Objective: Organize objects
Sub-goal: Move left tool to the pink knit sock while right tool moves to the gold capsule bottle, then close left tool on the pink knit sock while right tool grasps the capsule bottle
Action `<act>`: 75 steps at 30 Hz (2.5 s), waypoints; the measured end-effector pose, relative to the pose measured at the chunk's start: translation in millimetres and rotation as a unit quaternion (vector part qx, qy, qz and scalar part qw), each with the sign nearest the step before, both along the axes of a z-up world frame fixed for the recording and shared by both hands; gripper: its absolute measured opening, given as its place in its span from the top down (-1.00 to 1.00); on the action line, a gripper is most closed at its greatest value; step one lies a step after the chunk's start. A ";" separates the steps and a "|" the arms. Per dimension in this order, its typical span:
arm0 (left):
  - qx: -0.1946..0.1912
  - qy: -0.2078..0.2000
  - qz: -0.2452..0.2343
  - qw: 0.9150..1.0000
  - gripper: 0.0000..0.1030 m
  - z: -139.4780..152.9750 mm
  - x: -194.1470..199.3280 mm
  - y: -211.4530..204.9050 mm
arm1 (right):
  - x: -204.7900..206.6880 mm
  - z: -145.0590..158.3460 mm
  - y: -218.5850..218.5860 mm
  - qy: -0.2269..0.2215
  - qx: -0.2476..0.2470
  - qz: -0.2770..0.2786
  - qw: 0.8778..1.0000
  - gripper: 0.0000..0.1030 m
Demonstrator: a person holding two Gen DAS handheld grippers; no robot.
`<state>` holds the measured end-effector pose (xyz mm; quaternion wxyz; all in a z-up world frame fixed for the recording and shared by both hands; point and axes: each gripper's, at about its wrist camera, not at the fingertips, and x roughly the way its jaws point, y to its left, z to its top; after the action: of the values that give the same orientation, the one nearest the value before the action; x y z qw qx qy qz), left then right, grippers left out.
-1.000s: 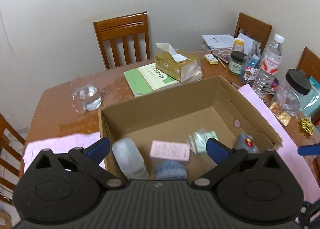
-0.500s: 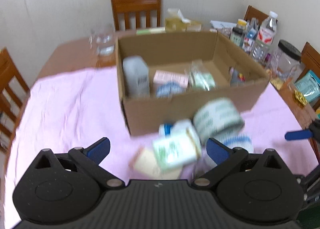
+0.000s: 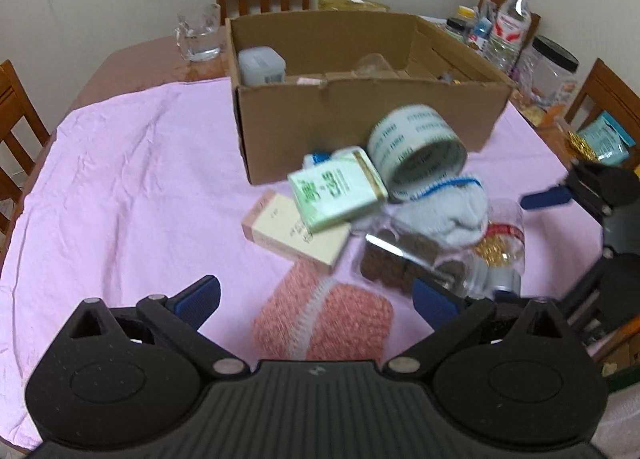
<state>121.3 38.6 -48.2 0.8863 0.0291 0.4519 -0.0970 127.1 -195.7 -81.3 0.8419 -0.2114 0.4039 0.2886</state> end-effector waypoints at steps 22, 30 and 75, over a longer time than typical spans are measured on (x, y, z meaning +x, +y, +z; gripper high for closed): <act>0.044 0.069 -0.045 0.996 -0.98 -45.5 -4.8 -1.5 | 38.2 -27.6 -24.2 0.077 0.017 -0.084 0.993 -1.00; 0.040 0.079 -0.050 0.995 -0.99 -57.9 -0.7 -1.1 | 35.3 -27.5 -21.8 0.075 0.018 -0.085 0.993 -1.00; 0.024 0.070 -0.058 0.996 -0.50 -48.8 12.1 -5.8 | 38.6 -20.5 -3.2 0.092 -0.007 -0.102 0.990 -0.90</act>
<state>133.4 32.8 -97.0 0.8443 0.0698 0.5126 -0.1394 165.7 -198.9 -101.8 0.8247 -0.1470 0.5014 0.2166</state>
